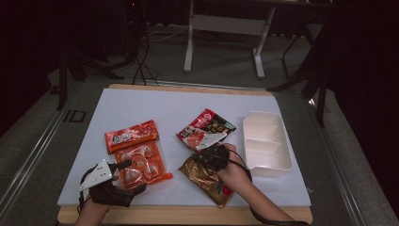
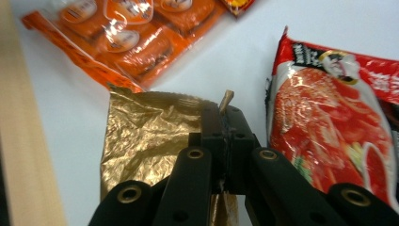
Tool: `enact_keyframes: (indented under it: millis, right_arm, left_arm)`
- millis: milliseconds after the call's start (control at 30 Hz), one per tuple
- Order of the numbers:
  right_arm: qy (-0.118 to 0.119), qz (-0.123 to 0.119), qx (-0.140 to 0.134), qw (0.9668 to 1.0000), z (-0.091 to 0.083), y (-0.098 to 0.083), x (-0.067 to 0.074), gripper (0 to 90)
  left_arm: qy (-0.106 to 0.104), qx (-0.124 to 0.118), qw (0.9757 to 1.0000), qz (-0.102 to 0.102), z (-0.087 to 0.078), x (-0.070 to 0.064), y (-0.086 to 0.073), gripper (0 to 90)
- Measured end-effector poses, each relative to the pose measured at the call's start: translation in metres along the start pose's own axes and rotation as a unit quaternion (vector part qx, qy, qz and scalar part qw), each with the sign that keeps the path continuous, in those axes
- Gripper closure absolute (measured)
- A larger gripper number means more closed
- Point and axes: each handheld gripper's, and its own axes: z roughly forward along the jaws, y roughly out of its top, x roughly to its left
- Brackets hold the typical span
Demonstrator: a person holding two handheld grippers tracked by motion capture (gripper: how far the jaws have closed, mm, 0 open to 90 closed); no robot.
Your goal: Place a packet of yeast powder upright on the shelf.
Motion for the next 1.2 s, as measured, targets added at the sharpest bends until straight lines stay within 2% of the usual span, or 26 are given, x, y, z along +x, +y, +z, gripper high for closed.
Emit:
enact_keyframes:
  millis: [233,333,600,800,1033,1100,1200]
  right_arm:
    - [-0.005,0.021,-0.041,0.9989,-0.035,-0.003,-0.006,89.7]
    - [-0.002,0.022,-0.053,0.9983,-0.045,-0.006,-0.005,89.7]
    - [0.008,0.022,-0.083,0.9963,-0.074,-0.007,0.0,89.7]
    - [0.015,0.006,-0.101,0.9947,-0.094,-0.006,0.007,89.7]
    - [0.027,0.012,-0.139,0.9899,-0.118,0.003,0.009,89.7]
    - [0.032,0.018,-0.154,0.9873,-0.126,0.008,0.008,89.7]
    - [0.023,0.018,-0.17,0.985,-0.137,0.017,0.006,89.7]
  left_arm:
    - [0.0,0.002,1.0,0.001,0.002,-0.001,0.0,2.9]
    - [0.001,0.004,1.0,0.001,0.003,-0.001,0.0,2.9]
    - [0.0,0.006,1.0,0.0,0.004,-0.001,0.0,2.9]
    - [-0.001,0.007,1.0,0.0,0.004,-0.001,0.0,2.9]
    - [-0.001,0.007,1.0,-0.001,0.005,-0.001,-0.001,2.9]
    - [-0.001,0.009,1.0,0.0,0.005,-0.001,0.0,2.9]
    - [-0.002,0.009,1.0,0.0,0.006,-0.001,-0.001,2.9]
